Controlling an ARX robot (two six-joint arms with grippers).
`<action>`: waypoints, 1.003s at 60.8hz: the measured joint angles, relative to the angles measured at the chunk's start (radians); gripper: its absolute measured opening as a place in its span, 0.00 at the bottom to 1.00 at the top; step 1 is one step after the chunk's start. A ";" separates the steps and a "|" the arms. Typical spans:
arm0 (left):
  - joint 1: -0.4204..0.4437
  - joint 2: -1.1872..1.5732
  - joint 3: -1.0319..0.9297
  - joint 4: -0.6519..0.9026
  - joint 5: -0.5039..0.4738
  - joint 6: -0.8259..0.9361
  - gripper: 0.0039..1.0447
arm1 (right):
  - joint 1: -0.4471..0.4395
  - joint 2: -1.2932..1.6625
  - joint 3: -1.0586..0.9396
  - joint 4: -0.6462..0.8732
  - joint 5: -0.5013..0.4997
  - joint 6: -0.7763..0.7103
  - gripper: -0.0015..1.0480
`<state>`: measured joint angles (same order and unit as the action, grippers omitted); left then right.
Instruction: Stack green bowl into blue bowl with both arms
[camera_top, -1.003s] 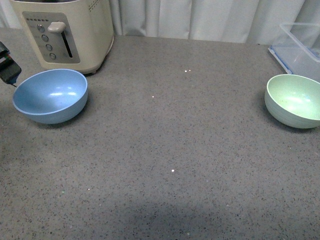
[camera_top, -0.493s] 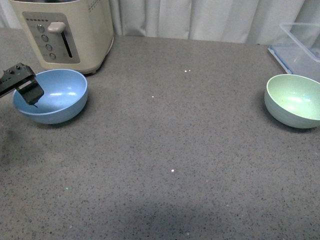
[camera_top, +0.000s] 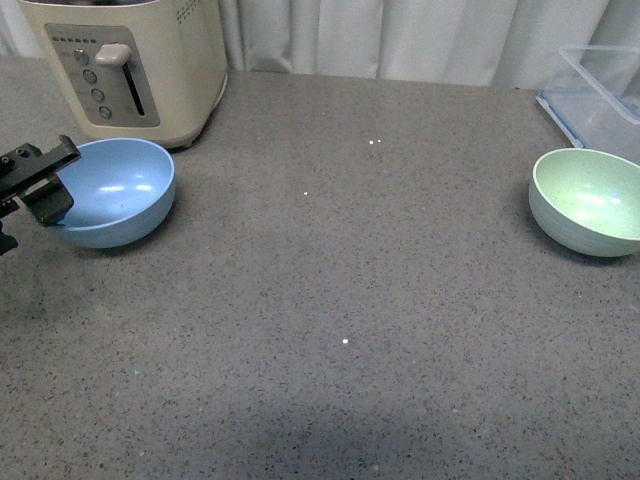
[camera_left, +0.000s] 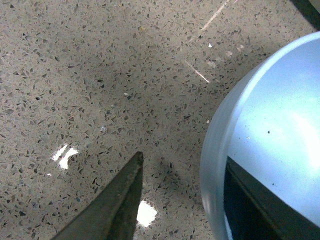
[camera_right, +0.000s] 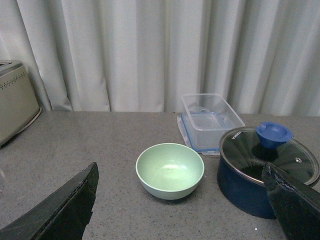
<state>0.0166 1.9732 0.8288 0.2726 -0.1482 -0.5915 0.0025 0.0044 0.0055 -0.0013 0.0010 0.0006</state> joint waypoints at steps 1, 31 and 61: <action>0.000 0.000 0.000 0.000 0.000 0.000 0.41 | 0.000 0.000 0.000 0.000 0.000 0.000 0.91; -0.161 -0.047 0.044 -0.054 -0.005 0.040 0.04 | 0.000 0.000 0.000 0.000 0.000 0.000 0.91; -0.522 -0.051 0.051 -0.122 0.013 -0.060 0.04 | 0.000 0.000 0.000 0.000 0.000 0.000 0.91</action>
<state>-0.5053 1.9224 0.8799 0.1505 -0.1352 -0.6514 0.0025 0.0044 0.0055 -0.0013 0.0006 0.0006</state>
